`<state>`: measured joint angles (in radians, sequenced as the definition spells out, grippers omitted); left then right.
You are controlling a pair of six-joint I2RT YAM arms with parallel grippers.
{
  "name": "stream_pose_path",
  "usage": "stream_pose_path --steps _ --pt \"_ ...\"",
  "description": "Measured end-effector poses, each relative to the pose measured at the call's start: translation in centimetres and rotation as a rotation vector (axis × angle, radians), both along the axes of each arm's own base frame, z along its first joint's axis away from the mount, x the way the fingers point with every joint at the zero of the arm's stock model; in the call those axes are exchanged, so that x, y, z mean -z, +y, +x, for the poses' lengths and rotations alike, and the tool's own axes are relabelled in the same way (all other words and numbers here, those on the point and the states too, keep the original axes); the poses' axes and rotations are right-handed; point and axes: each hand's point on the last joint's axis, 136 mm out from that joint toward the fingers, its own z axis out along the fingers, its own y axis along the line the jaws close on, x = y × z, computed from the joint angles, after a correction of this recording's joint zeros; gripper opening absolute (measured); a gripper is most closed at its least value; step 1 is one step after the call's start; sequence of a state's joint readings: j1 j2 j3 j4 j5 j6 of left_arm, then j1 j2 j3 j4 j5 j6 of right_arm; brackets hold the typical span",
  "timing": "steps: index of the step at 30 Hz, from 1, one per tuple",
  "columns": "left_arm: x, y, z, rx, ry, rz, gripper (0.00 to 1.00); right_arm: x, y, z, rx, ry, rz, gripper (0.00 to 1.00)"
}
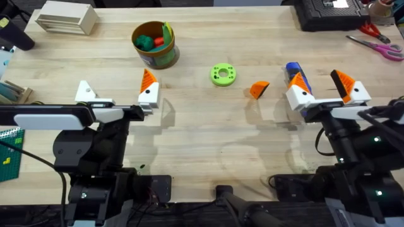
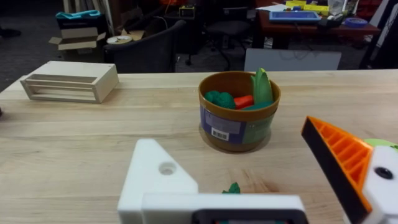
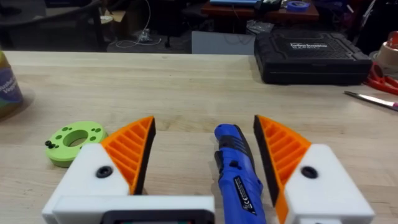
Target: Pick up the gripper from the table and insert it into the empty holder that is missing its gripper. Then pick up a screw, insert it into the mounting hole, and use the screwdriver to tighten it. Finally, clean up the table by picking up the vegetable and placing it into the bucket.
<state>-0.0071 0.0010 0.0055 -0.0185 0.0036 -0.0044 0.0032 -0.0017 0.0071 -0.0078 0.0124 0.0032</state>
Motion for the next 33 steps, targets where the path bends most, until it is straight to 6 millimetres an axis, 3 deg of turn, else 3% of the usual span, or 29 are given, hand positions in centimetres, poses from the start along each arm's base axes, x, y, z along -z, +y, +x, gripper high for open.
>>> stream_pose_path --steps 17,21,24,25,27,33 --pt "0.0 0.0 -0.1 0.0 0.011 0.001 0.987 0.6 -0.3 -0.2 0.016 0.038 0.017 0.916" --pt "-2.9 0.0 -1.3 0.0 0.104 0.005 0.987 1.6 -0.2 -2.3 0.02 0.232 0.037 0.917" --pt "-5.3 0.0 -2.3 0.0 0.226 0.006 0.987 -0.8 -0.2 -3.3 0.021 0.255 0.042 0.917" --pt "-6.5 0.0 -2.9 0.001 0.399 0.008 0.987 -4.7 -0.2 -3.9 0.021 0.253 0.044 0.917" --pt "-6.5 0.0 -2.9 0.001 0.524 0.009 0.987 -6.5 -0.2 -4.2 0.022 0.284 0.047 0.917" --pt "-5.0 0.0 0.0 0.002 0.724 0.009 0.987 -8.7 -0.2 -3.7 0.027 0.447 0.048 0.917"
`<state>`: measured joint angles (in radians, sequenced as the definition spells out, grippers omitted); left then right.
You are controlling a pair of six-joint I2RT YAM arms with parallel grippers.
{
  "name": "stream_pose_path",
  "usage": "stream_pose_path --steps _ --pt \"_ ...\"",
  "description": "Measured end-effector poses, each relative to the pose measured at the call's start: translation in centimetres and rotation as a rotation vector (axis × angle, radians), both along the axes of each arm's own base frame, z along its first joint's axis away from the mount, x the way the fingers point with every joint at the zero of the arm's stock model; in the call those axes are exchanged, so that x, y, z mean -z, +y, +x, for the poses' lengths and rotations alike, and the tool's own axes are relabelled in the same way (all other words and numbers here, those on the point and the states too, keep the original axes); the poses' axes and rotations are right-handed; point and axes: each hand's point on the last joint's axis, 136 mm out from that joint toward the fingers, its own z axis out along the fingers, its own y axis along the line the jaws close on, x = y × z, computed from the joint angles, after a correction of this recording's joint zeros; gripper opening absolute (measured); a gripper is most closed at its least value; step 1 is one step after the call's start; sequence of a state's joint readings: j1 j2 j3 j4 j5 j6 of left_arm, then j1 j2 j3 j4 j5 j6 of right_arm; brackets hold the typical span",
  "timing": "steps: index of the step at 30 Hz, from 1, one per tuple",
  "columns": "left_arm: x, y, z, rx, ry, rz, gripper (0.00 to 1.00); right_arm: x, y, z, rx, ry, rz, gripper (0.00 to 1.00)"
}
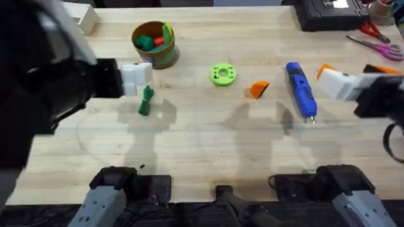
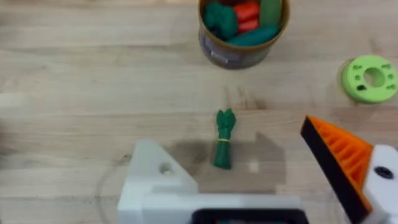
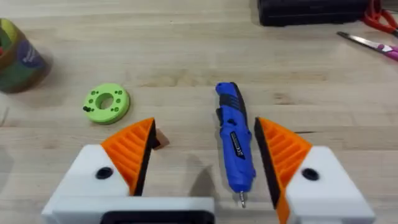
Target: Pick up the gripper from the table and insert it into the empty holder that is missing its gripper. Then pick up a screw, insert it into the mounting hole, and use the screwdriver to tighten it. Finally, clean up the table by picking up the vegetable and placing it into the bucket.
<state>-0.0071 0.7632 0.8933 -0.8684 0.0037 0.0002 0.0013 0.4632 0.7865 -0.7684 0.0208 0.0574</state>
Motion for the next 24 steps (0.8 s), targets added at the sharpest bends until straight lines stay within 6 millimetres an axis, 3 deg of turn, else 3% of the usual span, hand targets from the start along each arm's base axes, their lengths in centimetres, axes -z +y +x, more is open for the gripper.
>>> stream_pose_path --steps 6,11,12,14,18,19,20,24 --pt "4.4 0.0 0.8 0.0 0.2 0.001 0.981 0.6 0.0 1.0 0.0 0.074 0.0 0.917" --pt "6.4 -0.1 1.2 0.002 0.287 0.0 0.196 0.8 0.0 0.9 0.0 0.085 0.0 0.917" --pt "6.6 -0.1 1.3 0.009 0.295 0.004 0.131 0.8 0.0 0.9 0.0 0.085 0.0 0.917" --pt "6.8 -0.3 1.4 0.016 0.301 -0.007 0.35 0.8 0.0 0.9 0.0 0.085 0.0 0.918" --pt "6.1 -2.0 2.4 0.077 0.249 -0.072 0.939 0.8 0.0 0.9 0.0 0.085 0.0 0.917" --pt "5.7 -2.8 2.8 0.108 0.227 -0.096 0.974 0.8 0.0 0.9 0.0 0.085 0.0 0.918" --pt "4.1 -6.0 4.0 0.237 0.143 -0.181 0.985 0.8 0.0 0.9 0.0 0.085 0.0 0.919" --pt "1.3 -10.1 5.2 0.405 0.014 -0.258 0.986 0.8 0.0 0.9 0.0 0.085 0.0 0.918"
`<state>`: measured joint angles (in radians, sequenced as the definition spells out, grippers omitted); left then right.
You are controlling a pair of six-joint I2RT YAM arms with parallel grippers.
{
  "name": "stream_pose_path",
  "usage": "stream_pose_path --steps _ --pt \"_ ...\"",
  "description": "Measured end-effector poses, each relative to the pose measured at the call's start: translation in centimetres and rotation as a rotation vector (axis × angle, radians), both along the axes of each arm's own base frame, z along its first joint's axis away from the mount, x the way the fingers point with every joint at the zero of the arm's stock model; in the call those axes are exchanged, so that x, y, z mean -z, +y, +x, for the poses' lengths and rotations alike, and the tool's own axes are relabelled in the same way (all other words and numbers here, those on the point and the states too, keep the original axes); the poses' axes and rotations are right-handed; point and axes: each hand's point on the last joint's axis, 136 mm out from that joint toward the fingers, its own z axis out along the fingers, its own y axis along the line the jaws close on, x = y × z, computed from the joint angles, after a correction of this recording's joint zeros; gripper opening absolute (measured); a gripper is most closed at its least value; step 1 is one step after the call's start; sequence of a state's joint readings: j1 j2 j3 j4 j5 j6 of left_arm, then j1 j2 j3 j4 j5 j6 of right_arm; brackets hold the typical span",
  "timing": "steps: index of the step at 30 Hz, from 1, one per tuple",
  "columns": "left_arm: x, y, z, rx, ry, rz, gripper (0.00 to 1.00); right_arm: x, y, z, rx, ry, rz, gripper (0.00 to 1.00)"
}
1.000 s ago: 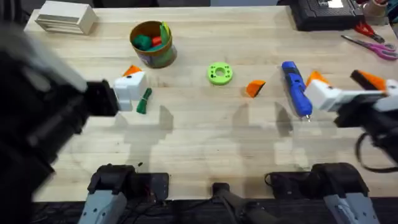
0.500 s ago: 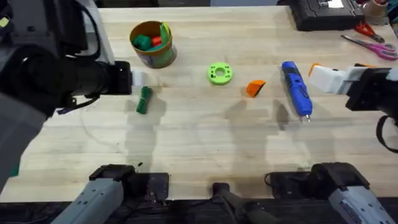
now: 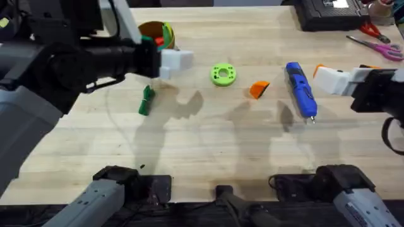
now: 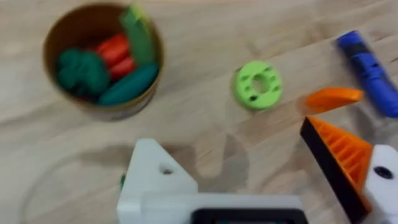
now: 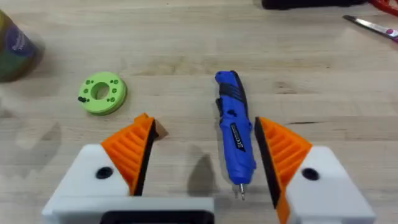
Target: Pick up the gripper from the table and insert it into the empty holder that is missing its gripper. Then pick up a screw, insert it into the mounting hole, and use the screwdriver to tighten it. Finally, clean up the table by picking up the vegetable and placing it into the bucket.
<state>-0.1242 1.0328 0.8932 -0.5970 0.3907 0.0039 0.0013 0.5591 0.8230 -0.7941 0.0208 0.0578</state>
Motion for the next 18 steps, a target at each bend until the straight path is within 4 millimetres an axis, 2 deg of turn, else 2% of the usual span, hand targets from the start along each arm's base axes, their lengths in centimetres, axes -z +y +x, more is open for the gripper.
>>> stream_pose_path --steps 1,2,7,11,15,18 --pt "-0.8 -1.4 -0.1 0.051 -0.024 -0.04 0.986 0.0 0.0 0.0 0.001 0.0 0.002 0.919" --pt "-0.8 -1.6 -0.2 0.057 -0.021 -0.047 0.987 0.0 0.0 0.0 0.001 0.0 0.002 0.919" --pt "-0.9 -1.7 -0.2 0.058 -0.018 -0.057 0.987 0.0 0.0 0.0 0.002 0.0 0.002 0.92" --pt "-1.7 -1.8 0.5 0.059 -0.067 -0.064 0.987 0.0 0.0 0.0 0.001 0.0 0.002 0.92" --pt "-3.7 -2.4 2.0 0.074 -0.178 -0.078 0.987 0.0 0.0 0.0 0.001 0.0 0.002 0.919" --pt "-5.2 -3.6 2.5 0.108 -0.274 -0.094 0.987 0.0 0.0 0.0 0.002 0.0 0.002 0.917"
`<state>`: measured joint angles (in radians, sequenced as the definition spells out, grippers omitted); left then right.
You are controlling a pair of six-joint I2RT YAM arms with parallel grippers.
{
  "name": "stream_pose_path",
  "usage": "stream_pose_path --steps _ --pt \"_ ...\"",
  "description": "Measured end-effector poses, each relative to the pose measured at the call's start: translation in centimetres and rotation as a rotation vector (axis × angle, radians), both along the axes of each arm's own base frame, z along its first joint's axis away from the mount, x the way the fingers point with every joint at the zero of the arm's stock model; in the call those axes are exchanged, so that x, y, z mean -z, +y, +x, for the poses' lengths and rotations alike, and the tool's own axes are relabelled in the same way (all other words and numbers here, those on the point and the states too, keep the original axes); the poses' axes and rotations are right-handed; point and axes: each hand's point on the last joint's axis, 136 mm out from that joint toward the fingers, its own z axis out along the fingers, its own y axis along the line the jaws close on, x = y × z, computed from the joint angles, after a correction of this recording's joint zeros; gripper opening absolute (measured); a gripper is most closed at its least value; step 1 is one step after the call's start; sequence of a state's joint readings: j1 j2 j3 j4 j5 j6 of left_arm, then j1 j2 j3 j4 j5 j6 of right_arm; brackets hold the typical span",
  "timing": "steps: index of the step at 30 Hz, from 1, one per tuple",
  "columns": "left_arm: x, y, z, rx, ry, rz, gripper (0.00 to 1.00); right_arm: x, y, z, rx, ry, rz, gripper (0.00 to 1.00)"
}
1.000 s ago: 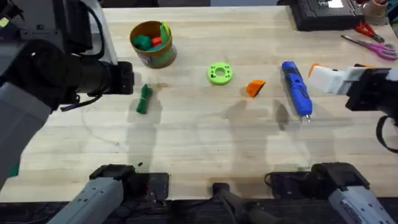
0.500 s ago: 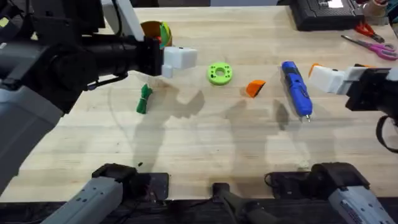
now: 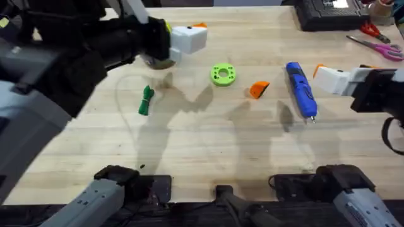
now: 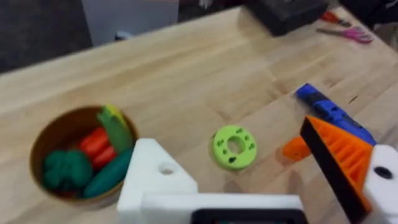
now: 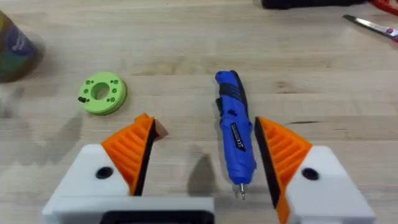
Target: Pick up the gripper from the table and insert it into the empty holder that is missing its gripper. Then pick up a screw, insert it into the mounting hole, and use the screwdriver to tighten it. Finally, clean up the table by picking up the vegetable and placing it into the bucket.
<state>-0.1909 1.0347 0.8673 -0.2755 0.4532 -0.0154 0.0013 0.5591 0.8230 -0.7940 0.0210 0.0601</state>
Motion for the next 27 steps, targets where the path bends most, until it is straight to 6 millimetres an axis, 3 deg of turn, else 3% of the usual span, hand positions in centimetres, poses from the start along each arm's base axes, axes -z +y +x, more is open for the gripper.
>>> stream_pose_path --steps 4,10,18,27 --pt "-0.5 -2.3 -1.6 0.088 -0.117 -0.002 0.987 0.0 0.0 0.0 0.0 0.0 0.0 0.919" --pt "0.0 -4.6 -6.8 0.226 -0.302 -0.004 0.987 0.0 0.0 0.0 0.0 0.0 0.0 0.92" --pt "2.3 -3.5 -11.3 0.249 -0.472 -0.038 0.987 0.0 0.0 0.0 0.0 0.0 0.0 0.918" --pt "5.0 -2.3 -13.5 0.218 -0.535 -0.099 0.987 0.0 0.0 0.0 0.0 0.0 0.0 0.918"
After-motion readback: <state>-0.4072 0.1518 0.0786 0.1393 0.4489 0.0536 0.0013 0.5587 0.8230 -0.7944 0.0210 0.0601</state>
